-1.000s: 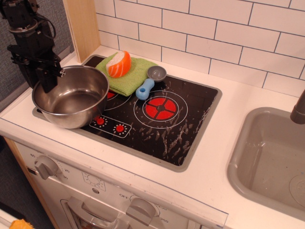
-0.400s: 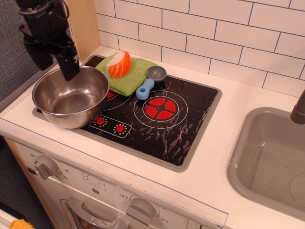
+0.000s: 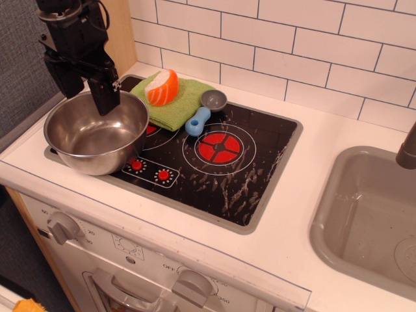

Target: Move the pan towards the bottom of the left burner.

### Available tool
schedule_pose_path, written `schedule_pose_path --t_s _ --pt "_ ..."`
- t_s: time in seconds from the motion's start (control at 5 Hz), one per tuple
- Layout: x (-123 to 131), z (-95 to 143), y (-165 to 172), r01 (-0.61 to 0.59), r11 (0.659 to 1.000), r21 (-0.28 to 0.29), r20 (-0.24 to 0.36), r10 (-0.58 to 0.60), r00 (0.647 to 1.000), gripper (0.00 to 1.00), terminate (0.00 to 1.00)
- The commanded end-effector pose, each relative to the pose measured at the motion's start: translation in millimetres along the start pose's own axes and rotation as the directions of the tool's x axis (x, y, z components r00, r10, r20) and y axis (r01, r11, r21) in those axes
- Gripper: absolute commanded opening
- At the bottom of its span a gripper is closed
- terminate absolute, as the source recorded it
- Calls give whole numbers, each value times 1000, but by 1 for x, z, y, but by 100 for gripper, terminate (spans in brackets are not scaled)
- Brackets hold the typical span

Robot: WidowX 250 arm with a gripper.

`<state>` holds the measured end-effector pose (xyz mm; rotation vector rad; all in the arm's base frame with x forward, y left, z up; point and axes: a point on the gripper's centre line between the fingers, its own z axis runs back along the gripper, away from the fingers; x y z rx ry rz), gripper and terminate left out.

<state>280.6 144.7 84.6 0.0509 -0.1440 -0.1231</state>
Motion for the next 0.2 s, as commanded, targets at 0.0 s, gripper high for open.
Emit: schedule_pose_path --t_s 0.0 --pt "-7 19 -3 7 1000 29 39 -8 999 100 100"
